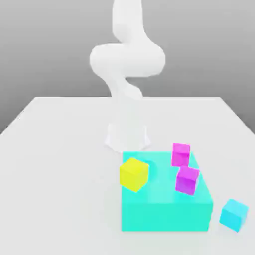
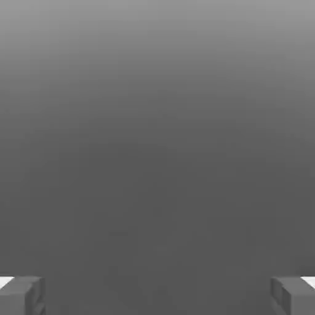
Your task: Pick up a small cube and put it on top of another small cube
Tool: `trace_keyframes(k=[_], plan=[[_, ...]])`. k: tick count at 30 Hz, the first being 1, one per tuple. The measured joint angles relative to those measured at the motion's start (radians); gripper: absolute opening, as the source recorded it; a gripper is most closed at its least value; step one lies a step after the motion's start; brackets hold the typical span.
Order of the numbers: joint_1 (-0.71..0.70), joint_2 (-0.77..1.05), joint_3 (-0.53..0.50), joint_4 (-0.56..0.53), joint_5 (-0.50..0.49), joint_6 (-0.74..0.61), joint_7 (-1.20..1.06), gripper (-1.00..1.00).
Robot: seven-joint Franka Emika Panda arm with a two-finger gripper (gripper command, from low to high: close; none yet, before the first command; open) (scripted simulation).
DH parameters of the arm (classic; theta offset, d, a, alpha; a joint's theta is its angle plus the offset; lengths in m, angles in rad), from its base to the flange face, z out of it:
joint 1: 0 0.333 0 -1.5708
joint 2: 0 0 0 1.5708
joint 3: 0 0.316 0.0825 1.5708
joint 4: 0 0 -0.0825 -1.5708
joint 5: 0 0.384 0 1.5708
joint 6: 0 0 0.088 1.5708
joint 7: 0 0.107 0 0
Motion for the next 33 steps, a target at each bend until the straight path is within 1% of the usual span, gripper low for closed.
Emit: trace_keyframes(k=[9,15,19,23,27,30,31,33], plan=[[0.153,0.333,0.042,-0.048,0.075,0.126,-0.129,0.0],[0.225,0.55,0.105,-0.079,0.083,0.211,-0.184,0.0],[0.292,0.695,0.144,-0.101,0.048,0.269,-0.192,0.0],[0.348,0.84,0.154,-0.123,-0.025,0.327,-0.172,0.0],[0.406,0.985,0.142,-0.133,-0.117,0.394,-0.132,0.0],[0.436,1.094,0.11,-0.115,-0.153,0.475,-0.109,0.0],[0.445,1.13,0.1,-0.108,-0.162,0.503,-0.102,-1.0],[0.445,1.13,0.1,-0.108,-0.162,0.503,-0.101,-1.0]])
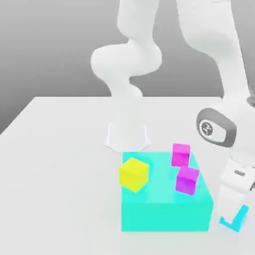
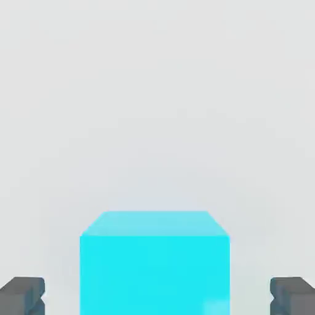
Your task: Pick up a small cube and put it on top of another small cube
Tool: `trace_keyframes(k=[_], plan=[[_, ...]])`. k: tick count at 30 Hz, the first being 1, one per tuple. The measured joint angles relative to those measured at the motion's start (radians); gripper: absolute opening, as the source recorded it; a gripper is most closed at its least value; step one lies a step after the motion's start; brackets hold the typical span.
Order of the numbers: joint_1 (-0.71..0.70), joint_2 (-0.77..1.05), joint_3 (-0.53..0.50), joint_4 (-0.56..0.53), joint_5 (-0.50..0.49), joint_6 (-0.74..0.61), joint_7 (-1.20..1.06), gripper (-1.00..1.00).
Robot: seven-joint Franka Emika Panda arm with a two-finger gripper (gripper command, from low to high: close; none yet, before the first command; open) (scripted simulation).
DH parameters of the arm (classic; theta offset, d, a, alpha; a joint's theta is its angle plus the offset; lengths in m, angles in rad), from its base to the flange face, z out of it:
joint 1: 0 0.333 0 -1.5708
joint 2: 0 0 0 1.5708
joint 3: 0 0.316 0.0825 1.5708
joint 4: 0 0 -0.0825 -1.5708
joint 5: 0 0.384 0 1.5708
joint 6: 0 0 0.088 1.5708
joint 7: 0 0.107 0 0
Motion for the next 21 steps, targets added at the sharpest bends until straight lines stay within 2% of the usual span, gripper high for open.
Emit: trace_keyframes(k=[6,10,13,17,21], plan=[[-0.002,-0.014,0.003,-0.003,0.002,-0.011,-0.002,-1.0],[-0.028,-0.146,0.036,-0.031,0.049,-0.115,-0.038,-1.0],[-0.066,-0.253,0.047,-0.064,0.119,-0.189,-0.116,-1.0],[-0.109,-0.399,0.03,-0.111,0.184,-0.286,-0.205,-1.0],[-0.134,-0.544,0.0,-0.159,0.201,-0.384,-0.262,-1.0]])
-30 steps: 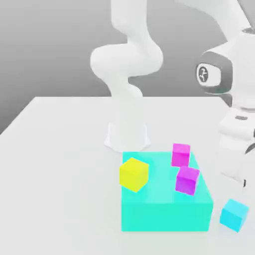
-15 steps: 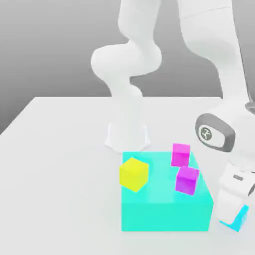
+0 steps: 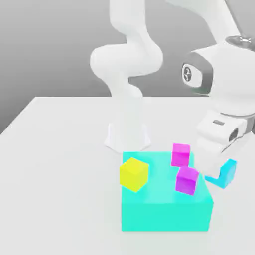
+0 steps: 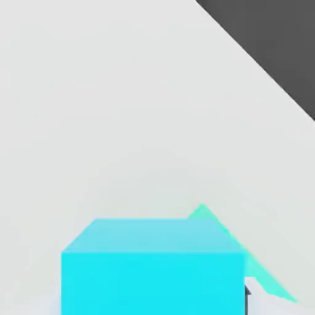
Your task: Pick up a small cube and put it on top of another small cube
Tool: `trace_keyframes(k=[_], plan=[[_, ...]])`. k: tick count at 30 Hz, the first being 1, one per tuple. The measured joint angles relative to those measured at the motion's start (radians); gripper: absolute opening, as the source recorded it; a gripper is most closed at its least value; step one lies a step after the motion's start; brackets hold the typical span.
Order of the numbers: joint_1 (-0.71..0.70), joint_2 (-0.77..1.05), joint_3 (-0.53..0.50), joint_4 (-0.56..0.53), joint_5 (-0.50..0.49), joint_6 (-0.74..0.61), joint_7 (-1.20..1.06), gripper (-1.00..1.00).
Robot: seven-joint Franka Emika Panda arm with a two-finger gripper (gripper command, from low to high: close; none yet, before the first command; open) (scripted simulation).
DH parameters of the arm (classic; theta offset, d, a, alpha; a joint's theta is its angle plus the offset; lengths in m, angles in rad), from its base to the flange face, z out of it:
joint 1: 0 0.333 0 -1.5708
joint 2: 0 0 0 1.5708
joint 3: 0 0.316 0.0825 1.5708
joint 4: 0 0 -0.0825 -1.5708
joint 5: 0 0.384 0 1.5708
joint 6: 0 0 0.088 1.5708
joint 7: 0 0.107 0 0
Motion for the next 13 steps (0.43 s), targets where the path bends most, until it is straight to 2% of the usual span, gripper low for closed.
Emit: trace_keyframes(k=[5,9,10,13], plan=[[-0.038,-0.152,-0.031,-0.059,-0.026,-0.091,-0.032,-1.0],[-0.045,-0.06,-0.031,-0.105,-0.038,0.047,-0.029,-1.0],[-0.046,-0.041,-0.03,-0.112,-0.039,0.072,-0.027,1.0],[-0.046,-0.041,-0.03,-0.112,-0.039,0.072,-0.027,1.0]])
